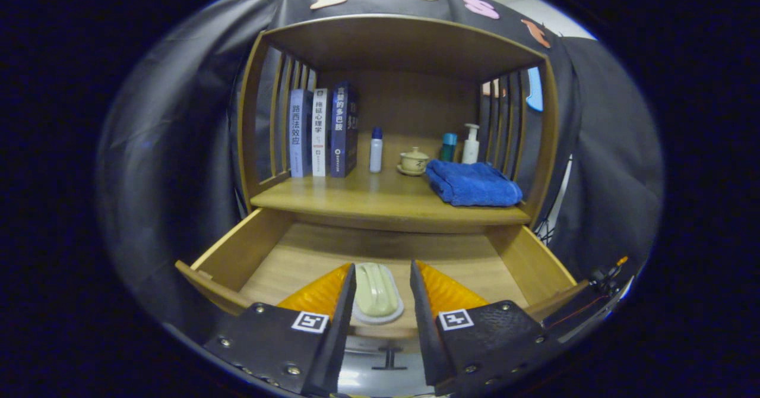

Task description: Pull open the drawer, take out the items inside it, and place them on the countertop above the cabinet.

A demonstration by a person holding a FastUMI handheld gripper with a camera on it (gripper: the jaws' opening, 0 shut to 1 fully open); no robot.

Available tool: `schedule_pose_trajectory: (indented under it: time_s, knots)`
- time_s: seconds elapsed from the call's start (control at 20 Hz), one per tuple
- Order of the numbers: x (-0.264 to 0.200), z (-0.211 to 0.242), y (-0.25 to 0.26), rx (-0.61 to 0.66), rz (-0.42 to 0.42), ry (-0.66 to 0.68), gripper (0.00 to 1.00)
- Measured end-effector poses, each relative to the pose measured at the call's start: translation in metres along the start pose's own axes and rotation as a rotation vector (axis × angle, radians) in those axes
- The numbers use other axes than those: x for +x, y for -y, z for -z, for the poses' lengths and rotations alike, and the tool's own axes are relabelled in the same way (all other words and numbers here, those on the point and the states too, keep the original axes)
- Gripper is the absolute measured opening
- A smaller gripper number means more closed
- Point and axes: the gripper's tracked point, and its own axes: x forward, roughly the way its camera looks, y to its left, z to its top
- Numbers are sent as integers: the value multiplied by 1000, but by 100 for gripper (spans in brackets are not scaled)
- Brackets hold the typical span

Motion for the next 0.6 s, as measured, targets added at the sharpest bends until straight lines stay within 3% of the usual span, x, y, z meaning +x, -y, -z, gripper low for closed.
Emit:
schedule_pose_trajectory:
  time_s: [0.4, 0.6]
  knots:
    - [71, 36, -5, -43, -77, -223, 53]
    - [83, 63, -7, -80, -97, -318, 53]
